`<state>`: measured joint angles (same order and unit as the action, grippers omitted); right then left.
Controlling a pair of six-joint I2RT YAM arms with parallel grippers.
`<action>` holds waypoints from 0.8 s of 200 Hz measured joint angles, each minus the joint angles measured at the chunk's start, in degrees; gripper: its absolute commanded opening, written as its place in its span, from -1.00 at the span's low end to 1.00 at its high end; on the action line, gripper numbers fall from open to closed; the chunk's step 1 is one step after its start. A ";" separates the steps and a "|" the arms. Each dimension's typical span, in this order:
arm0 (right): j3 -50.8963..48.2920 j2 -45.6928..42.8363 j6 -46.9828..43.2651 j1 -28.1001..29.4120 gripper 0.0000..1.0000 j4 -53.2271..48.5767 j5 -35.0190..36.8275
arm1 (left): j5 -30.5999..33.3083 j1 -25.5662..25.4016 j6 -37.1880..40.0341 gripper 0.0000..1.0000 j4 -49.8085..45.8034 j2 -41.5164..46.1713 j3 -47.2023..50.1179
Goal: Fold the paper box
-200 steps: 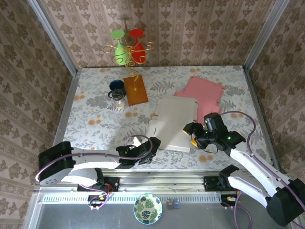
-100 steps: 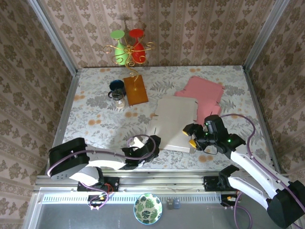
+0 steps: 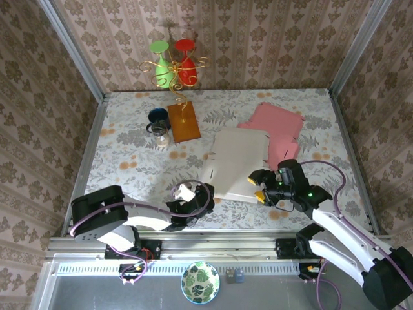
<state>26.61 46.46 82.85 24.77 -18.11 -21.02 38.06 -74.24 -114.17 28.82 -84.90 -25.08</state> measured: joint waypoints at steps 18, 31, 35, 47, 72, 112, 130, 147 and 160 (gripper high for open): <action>0.00 -1.40 1.40 -0.02 0.37 -0.04 0.15 | 0.35 0.00 0.00 -0.56 0.66 0.00 0.00; -0.26 -2.34 2.23 -0.02 0.38 -0.04 0.50 | 0.33 -0.15 -1.01 -0.42 0.39 0.02 0.00; -0.48 -2.62 2.54 -0.02 0.38 0.09 0.59 | 0.35 -0.33 -1.79 -0.37 0.31 0.02 0.00; -1.29 -3.32 3.30 -0.02 0.38 0.13 0.87 | 0.00 -0.76 -2.86 -0.28 0.00 0.00 0.00; -1.95 -3.32 4.37 -0.02 0.39 -0.09 1.07 | -1.79 -1.27 -4.02 -0.20 -0.07 -0.61 -0.02; -1.95 -3.04 4.39 -0.02 0.40 -0.02 1.07 | -3.63 -2.71 -4.66 -0.15 -2.73 -1.38 -0.17; -1.97 -2.95 4.39 -0.02 0.40 -0.02 1.07 | -3.82 -2.73 -4.74 -0.12 -3.65 -1.38 -0.28; -1.97 -2.95 4.39 -0.02 0.40 0.02 1.07 | -3.65 -2.73 -4.79 -0.12 -3.48 -1.77 -0.28; -1.97 -2.95 4.39 -0.02 0.40 0.13 1.05 | -3.48 -2.71 -4.79 -0.13 -2.14 -3.30 -0.28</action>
<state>24.64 43.51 87.24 24.75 -17.98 -19.97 34.59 -76.95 -118.96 26.68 -88.20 -25.36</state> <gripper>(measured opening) 0.700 0.439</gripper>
